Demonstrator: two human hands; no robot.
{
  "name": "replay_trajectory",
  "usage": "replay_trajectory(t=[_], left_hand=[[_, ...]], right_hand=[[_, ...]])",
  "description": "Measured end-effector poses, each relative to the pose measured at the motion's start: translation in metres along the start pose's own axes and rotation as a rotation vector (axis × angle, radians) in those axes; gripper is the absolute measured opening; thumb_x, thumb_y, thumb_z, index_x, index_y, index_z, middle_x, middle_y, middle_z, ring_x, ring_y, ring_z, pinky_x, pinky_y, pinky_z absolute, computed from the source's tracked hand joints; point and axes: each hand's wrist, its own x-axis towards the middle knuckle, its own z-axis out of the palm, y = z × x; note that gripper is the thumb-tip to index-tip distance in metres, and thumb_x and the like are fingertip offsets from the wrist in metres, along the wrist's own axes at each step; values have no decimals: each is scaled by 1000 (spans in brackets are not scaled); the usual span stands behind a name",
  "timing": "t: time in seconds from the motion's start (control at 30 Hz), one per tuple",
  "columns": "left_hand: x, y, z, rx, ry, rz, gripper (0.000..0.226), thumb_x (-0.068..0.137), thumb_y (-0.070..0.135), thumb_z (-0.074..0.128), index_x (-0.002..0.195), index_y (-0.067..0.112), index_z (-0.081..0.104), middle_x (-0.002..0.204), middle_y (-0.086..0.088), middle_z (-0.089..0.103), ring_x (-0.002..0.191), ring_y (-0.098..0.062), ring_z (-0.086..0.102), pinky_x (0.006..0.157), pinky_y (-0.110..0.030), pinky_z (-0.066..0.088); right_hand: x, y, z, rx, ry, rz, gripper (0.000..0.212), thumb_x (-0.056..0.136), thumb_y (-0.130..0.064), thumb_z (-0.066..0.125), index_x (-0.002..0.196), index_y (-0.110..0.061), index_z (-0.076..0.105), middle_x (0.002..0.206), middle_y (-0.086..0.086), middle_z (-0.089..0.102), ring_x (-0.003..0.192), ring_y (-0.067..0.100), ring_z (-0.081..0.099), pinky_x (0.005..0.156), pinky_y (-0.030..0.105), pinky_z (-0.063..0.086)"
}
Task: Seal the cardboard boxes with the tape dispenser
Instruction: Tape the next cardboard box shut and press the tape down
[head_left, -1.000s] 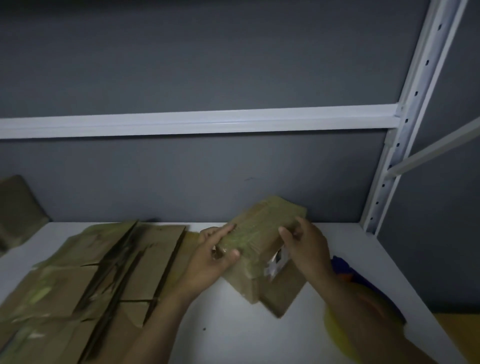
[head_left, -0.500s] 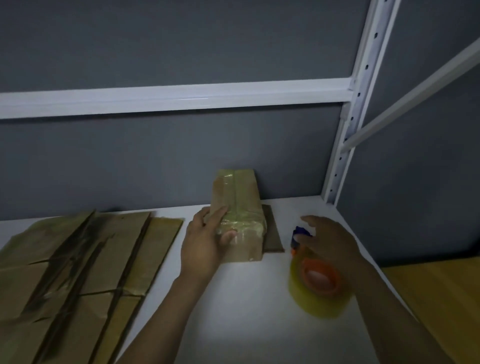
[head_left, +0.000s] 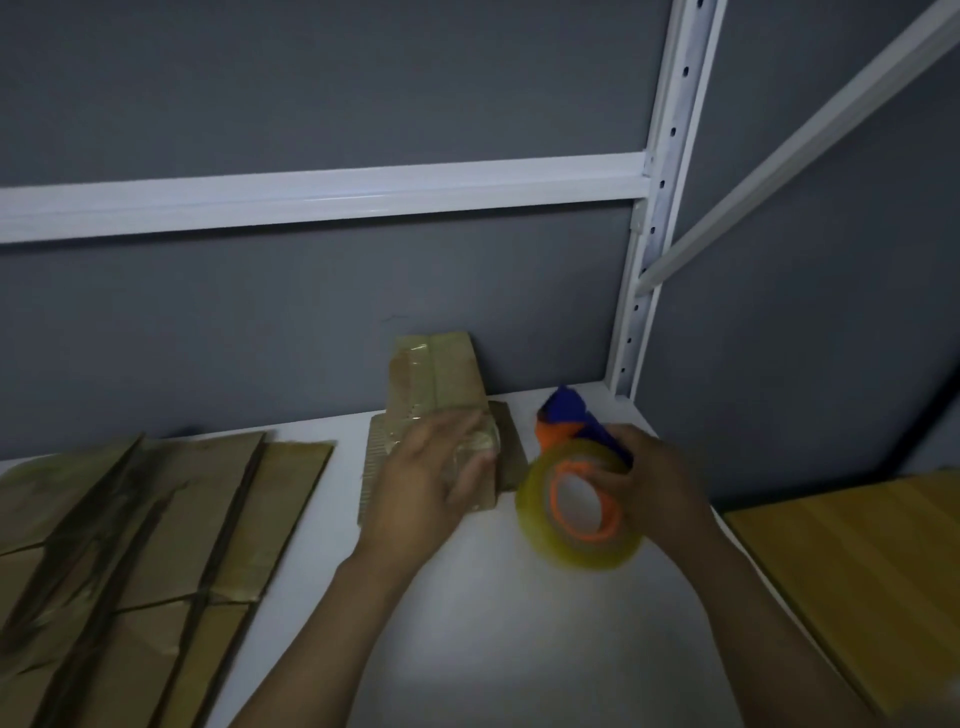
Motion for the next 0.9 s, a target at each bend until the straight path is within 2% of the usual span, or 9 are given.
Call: replay_trajectory(t=[0.07,0.17,0.33,0.4,0.47,0.53,0.57,0.73,0.9], left_hand=[[6,27,-3,-203,-187,-173,58,86,62,55,130,25,57,117,12,63,104,-1,56,87,-9,43],[12,45,-3,-439,-308,-346,40,82,39,72,119,33,58,93,22,69,88,-1,65,72,-12,50],[13,36,-14,-786,-288,-351,54,84,8,70,133,21,52,108,-4,72,99,-19,69,79,-26,57],[15,38,-20,-803,-299,-312,61,82,16,68,139,20,46,116,-7,68,107,-17,66,85,-26,55],[22,42,-27,-716,-198,-358,57,78,41,67,132,36,50,124,3,66,112,-7,61,89,-21,52],[37,48,-38,-660,-59,-481,35,78,69,58,105,48,66,109,11,72,103,-3,65,87,-24,52],[45,48,-42,-720,-45,-554,41,81,72,51,96,40,71,97,10,74,92,-6,68,80,-26,52],[71,48,-51,-1006,-83,-812,18,94,16,59,79,10,67,62,0,63,50,-6,51,49,-19,40],[71,28,-55,-836,-78,-895,16,88,1,62,73,5,66,56,-4,62,47,-10,45,45,-20,37]], right_hand=[[-1,-22,-5,87,144,-76,35,81,-37,74,106,-37,50,84,-25,52,73,-9,50,60,2,39],[0,-48,-13,254,283,-171,40,76,-30,79,101,-34,49,87,-27,52,78,-12,52,62,0,39],[10,-65,-33,517,-98,-329,65,65,-45,75,122,-47,42,115,-30,55,106,-5,55,75,9,48],[15,-70,-35,561,-176,-391,73,67,-43,72,132,-46,38,122,-30,54,109,-5,56,76,10,48],[21,-72,-35,564,-190,-420,74,71,-34,78,133,-46,39,121,-32,55,109,-4,57,77,12,49],[24,-75,-33,499,-222,-436,75,75,-26,80,131,-51,38,119,-39,54,110,-7,56,79,12,48],[25,-75,-32,436,-237,-457,75,75,-25,80,130,-52,37,118,-42,53,109,-9,55,80,11,48],[33,-78,-30,251,-231,-515,79,76,-18,80,127,-57,34,118,-38,49,106,-15,51,80,4,43],[43,-73,-35,-116,-214,-587,78,72,-53,75,126,-71,21,108,-12,54,95,-1,50,80,10,40]])
